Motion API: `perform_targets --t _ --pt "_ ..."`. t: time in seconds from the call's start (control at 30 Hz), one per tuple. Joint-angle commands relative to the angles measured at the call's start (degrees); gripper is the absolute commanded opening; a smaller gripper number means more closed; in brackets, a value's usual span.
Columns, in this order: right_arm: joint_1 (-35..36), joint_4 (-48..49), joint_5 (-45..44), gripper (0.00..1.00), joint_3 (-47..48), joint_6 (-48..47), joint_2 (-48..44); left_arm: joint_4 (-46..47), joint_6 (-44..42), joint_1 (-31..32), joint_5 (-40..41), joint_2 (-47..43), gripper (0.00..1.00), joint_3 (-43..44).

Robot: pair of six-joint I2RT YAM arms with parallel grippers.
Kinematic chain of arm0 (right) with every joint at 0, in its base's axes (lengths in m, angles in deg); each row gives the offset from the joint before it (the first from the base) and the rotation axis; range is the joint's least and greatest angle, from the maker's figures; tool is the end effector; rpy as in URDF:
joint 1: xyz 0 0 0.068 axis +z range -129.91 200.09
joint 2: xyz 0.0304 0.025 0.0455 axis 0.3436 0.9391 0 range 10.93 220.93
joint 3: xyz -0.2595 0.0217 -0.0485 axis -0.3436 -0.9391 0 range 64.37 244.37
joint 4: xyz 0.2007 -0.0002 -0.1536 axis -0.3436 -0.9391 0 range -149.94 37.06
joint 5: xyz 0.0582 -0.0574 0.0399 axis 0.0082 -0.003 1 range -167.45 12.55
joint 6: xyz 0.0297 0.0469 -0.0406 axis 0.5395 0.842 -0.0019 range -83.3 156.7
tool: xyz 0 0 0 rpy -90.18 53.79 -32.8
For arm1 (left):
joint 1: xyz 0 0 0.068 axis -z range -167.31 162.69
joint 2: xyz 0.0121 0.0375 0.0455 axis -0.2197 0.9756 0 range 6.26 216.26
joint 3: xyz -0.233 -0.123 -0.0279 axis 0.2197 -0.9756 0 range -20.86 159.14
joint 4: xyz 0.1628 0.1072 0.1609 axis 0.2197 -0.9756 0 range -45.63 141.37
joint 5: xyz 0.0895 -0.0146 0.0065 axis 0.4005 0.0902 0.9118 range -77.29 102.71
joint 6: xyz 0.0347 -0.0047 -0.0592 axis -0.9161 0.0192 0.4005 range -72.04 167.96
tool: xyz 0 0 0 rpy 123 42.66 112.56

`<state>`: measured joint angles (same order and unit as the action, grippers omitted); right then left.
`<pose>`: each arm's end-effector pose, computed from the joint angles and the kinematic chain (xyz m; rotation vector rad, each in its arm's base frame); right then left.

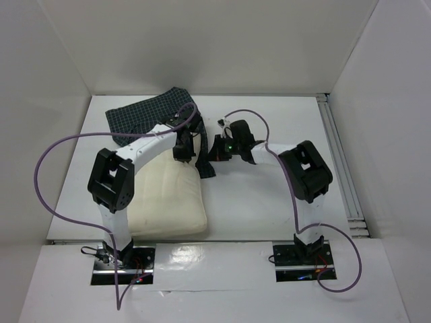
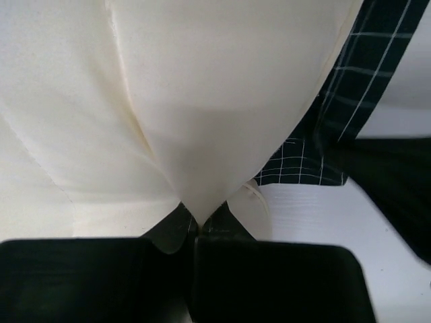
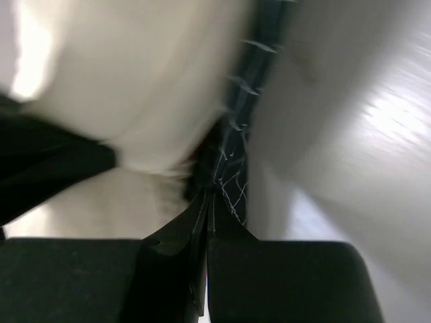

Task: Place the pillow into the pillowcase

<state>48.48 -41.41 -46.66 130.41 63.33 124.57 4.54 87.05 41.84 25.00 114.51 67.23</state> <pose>0.3597 0.2267 0.1425 -0.3582 2.3007 1.1048 0.3484 -0.1807 0.2135 -0.2919 2.6750 -0.0674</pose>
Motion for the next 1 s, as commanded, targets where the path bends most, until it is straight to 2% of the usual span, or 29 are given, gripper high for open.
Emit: perform_targets --t 0.0,0.1,0.13,0.17,0.2,0.23,0.27,0.33,0.43,0.6,0.63,0.67,0.73,0.8,0.97 --pt "3.4 1.7 1.0 0.00 0.2 -4.1 -8.0 4.9 -0.5 -0.5 -4.1 -2.5 0.00 0.8" --pt "4.1 -2.6 -2.6 0.00 0.2 -6.2 -10.5 4.9 -0.5 -0.5 -4.6 -2.5 0.00 1.3" --pt "4.7 -4.1 -6.5 0.00 0.2 -7.0 -10.5 4.9 -0.5 -0.5 -4.6 -3.0 0.00 1.3" --pt "4.7 -7.1 -8.5 0.13 1.1 -7.0 -10.5 4.9 -0.5 -0.5 -5.2 -3.0 0.00 1.3" --pt "4.7 -8.4 -10.3 0.41 1.6 -7.9 -9.5 4.9 -0.5 -0.5 -5.2 -3.0 0.00 1.3" --pt "4.1 -9.1 -13.5 0.75 2.2 -8.4 -9.0 4.9 -0.5 -0.5 -5.2 -3.7 0.00 0.8" --pt "4.1 -9.9 -15.1 0.82 3.1 -8.4 -7.7 4.9 -0.5 -0.5 -5.2 -4.2 0.00 0.8" --pt "3.6 -11.7 -17.3 0.91 4.4 -8.4 -6.3 4.9 -0.5 -0.5 -5.2 -4.8 0.00 0.1" --pt "3.0 -13.6 -18.3 0.93 8.1 -9.1 -2.2 5.4 -0.5 -0.5 -5.2 -5.4 0.00 -0.5" --pt "2.5 -13.6 -17.8 0.84 12.9 -10.3 3.1 5.4 -0.5 -0.5 -5.7 -5.9 0.00 -0.5" --pt "2.5 -12.5 -15.9 0.74 12.9 -10.3 3.1 5.4 -0.5 -0.5 -5.7 -5.9 0.00 -0.5" --pt "2.5 -11.7 -15.8 0.62 13.4 -10.3 3.8 5.4 -0.5 -0.5 -5.7 -5.9 0.00 -0.5" --pt "1.9 -8.9 -10.8 0.02 12.8 -9.7 3.0 5.4 -0.5 -0.5 -5.7 -5.9 0.00 -0.5" --pt "1.9 -7.1 -9.4 0.00 9.3 -8.9 0.6 5.4 0.0 -1.0 -5.7 -5.9 0.00 -0.5" --pt "6.2 -7.8 -7.2 0.00 -0.2 -8.1 -13.7 4.8 6.1 -3.7 -5.7 -4.4 0.00 2.1"
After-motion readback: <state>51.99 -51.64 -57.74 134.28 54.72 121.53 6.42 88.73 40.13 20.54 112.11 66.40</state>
